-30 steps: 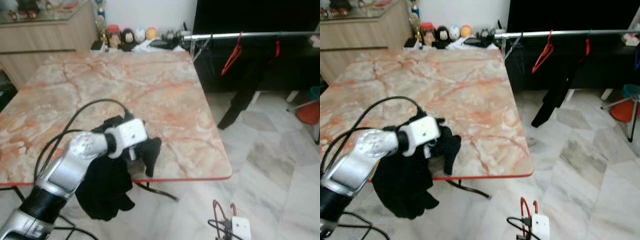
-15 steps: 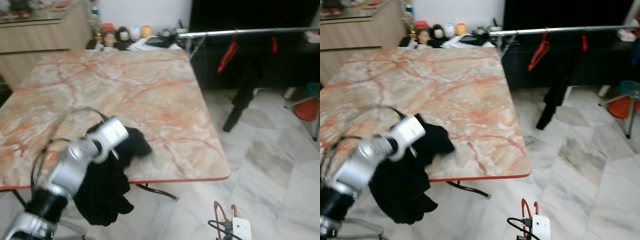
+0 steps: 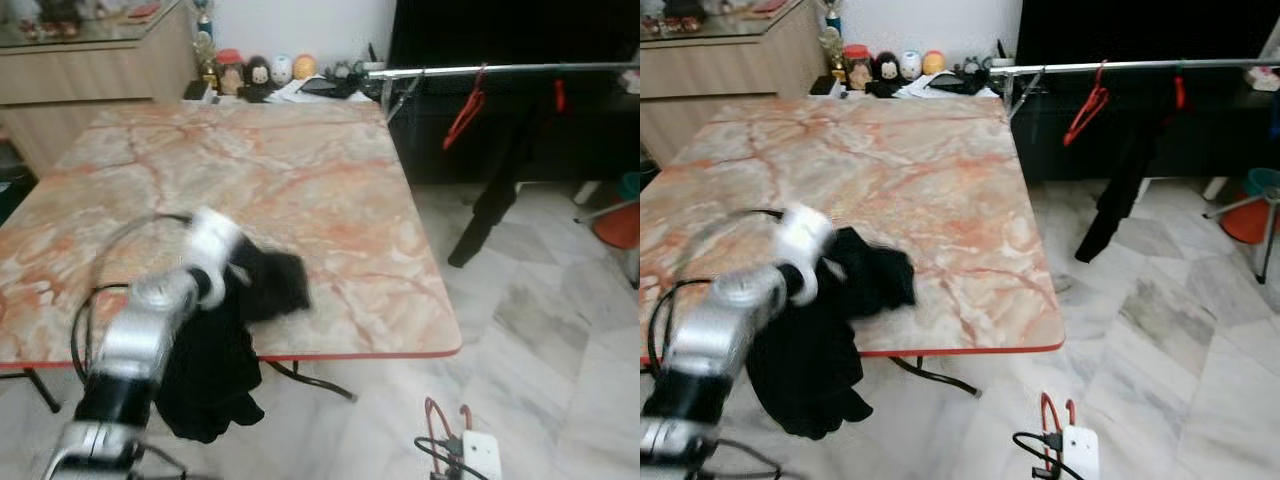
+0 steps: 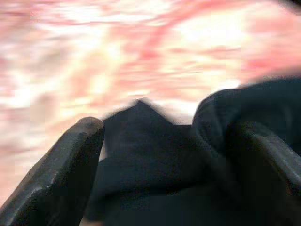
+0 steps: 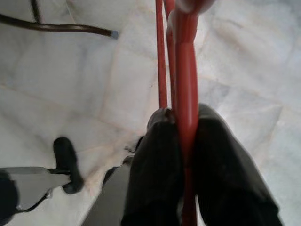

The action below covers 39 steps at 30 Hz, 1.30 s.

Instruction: Hang hanger

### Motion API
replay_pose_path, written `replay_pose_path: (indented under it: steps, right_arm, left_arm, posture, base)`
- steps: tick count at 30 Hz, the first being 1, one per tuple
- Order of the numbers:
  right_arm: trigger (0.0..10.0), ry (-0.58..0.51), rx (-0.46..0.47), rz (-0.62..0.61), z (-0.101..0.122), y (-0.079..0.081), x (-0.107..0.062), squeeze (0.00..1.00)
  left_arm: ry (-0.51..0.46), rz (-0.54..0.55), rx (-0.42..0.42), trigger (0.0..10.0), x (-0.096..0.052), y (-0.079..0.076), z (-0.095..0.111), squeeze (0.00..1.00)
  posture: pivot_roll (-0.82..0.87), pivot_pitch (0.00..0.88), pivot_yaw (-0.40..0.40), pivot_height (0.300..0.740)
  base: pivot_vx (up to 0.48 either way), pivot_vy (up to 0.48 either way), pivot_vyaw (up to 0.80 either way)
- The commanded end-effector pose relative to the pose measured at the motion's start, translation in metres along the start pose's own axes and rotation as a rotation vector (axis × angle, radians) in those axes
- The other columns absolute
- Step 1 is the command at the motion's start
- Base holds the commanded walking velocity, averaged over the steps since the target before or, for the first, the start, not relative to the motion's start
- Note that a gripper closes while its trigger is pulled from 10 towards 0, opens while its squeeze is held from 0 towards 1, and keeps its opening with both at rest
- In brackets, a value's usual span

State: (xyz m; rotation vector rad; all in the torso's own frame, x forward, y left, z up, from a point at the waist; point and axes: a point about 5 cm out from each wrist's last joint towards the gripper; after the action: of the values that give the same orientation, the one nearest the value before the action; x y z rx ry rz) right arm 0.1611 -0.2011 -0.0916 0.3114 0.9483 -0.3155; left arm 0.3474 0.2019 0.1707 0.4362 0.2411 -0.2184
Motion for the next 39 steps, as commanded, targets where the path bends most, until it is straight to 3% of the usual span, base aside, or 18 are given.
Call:
replay_pose_path:
  steps: [1,2,3,4,6,10,11,12,13,15,17,22,26,28,29,33,39]
  right_arm:
    - [10.0,0.003,0.003,-0.01,0.0,-0.003,0.0,0.0]
    - [10.0,0.003,0.004,-0.011,0.0,-0.003,0.0,0.0]
    - [10.0,0.003,0.004,-0.011,0.0,-0.003,0.0,0.0]
    - [10.0,0.004,0.001,-0.01,0.0,-0.004,0.0,0.0]
    - [10.0,0.005,-0.001,-0.009,0.0,-0.004,0.0,0.0]
    - [10.0,0.004,-0.002,-0.009,0.0,-0.004,0.0,0.0]
    - [10.0,0.003,-0.001,-0.01,0.0,-0.004,0.0,0.0]
    - [10.0,0.003,-0.001,-0.01,0.0,-0.004,0.0,0.0]
    - [10.0,0.003,0.0,-0.01,0.0,-0.004,0.0,0.0]
    - [10.0,0.002,0.0,-0.01,0.0,-0.004,0.0,0.0]
    - [10.0,0.002,0.001,-0.011,0.0,-0.005,0.0,0.0]
    - [10.0,0.003,-0.002,-0.009,0.0,-0.005,0.0,0.0]
    - [10.0,0.002,-0.003,-0.008,0.0,-0.006,0.0,0.0]
    - [10.0,0.002,-0.005,-0.006,0.001,-0.006,0.0,0.0]
    - [10.0,0.002,-0.007,-0.005,0.001,-0.006,0.0,0.0]
    - [10.0,0.001,-0.008,-0.004,0.001,-0.006,0.0,0.0]
    - [10.0,-0.002,-0.009,-0.006,0.002,-0.007,0.0,0.0]
  left_arm:
    - [0.116,-0.017,0.022,10.0,-0.005,0.0,-0.025,0.0]
    - [0.097,-0.106,0.051,10.0,-0.008,-0.009,-0.024,0.0]
    - [0.097,-0.106,0.051,10.0,-0.008,-0.009,-0.024,0.0]
    - [0.037,-0.264,0.144,10.0,-0.015,-0.027,-0.019,0.0]
    - [-0.063,-0.477,0.23,10.0,-0.029,-0.051,-0.012,0.0]
    - [-0.147,-0.514,0.205,10.0,-0.036,-0.057,-0.006,0.0]
    - [-0.198,-0.443,0.182,10.0,-0.034,-0.05,-0.001,0.0]
    - [-0.198,-0.443,0.182,10.0,-0.034,-0.05,-0.001,0.0]
    - [-0.244,-0.368,0.132,10.0,-0.034,-0.042,0.004,0.0]
    - [-0.262,-0.347,0.109,10.0,-0.035,-0.039,0.006,0.0]
    - [-0.343,-0.191,0.02,10.0,-0.043,-0.025,0.012,0.0]
    - [-0.335,-0.194,0.012,10.0,-0.059,-0.031,-0.007,0.0]
    - [-0.326,-0.045,-0.029,10.0,-0.067,-0.022,-0.021,0.0]
    - [-0.311,0.097,-0.068,10.0,-0.068,-0.014,-0.031,0.0]
    - [-0.24,0.3,-0.105,10.0,-0.071,-0.005,-0.051,0.0]
    - [-0.216,0.366,-0.092,10.0,-0.075,-0.005,-0.06,0.0]
    - [-0.247,0.361,-0.137,10.0,-0.079,-0.022,-0.064,0.0]
  posture:
    - [0.13,0.0,-0.004,0.74]
    - [0.13,0.0,-0.005,0.74]
    - [0.13,0.0,-0.005,0.74]
    - [0.14,0.0,-0.007,0.74]
    - [0.14,0.0,-0.008,0.74]
    - [0.13,0.0,-0.007,0.74]
    - [0.13,0.0,-0.007,0.74]
    - [0.13,0.0,-0.007,0.74]
    - [0.13,0.0,-0.005,0.74]
    - [0.13,0.0,-0.005,0.74]
    - [0.13,0.0,-0.004,0.74]
    - [0.14,0.0,-0.009,0.74]
    - [0.15,0.0,-0.011,0.74]
    - [0.15,0.0,-0.013,0.74]
    - [0.15,0.0,-0.013,0.74]
    - [0.14,0.0,-0.016,0.74]
    - [0.15,0.0,-0.024,0.74]
  base:
    - [0.0,0.0,0.0]
    - [0.0,0.0,0.0]
    - [0.0,0.0,0.0]
    - [0.0,0.0,0.0]
    - [0.0,0.0,0.0]
    - [0.0,0.0,0.0]
    - [0.0,0.0,0.0]
    - [0.0,0.0,0.0]
    - [0.0,0.0,0.0]
    - [0.0,0.0,0.0]
    - [0.0,0.0,0.0]
    - [0.0,0.0,0.0]
    - [0.0,0.0,0.0]
    - [0.0,0.0,0.0]
    - [0.0,0.0,0.0]
    - [0.0,0.0,0.0]
    - [0.0,0.0,0.0]
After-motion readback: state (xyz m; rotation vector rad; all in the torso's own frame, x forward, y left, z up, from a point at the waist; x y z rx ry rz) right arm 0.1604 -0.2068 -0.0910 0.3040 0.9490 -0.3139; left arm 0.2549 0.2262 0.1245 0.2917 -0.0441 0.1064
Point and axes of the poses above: a point about 5 cm out from each wrist's last joint towards the gripper, its own x axis pointing out of the wrist towards the gripper, its own z axis along the axis of the wrist's last joint, y = z × x, and after that the axes turned 14 degrees about x, right-handed
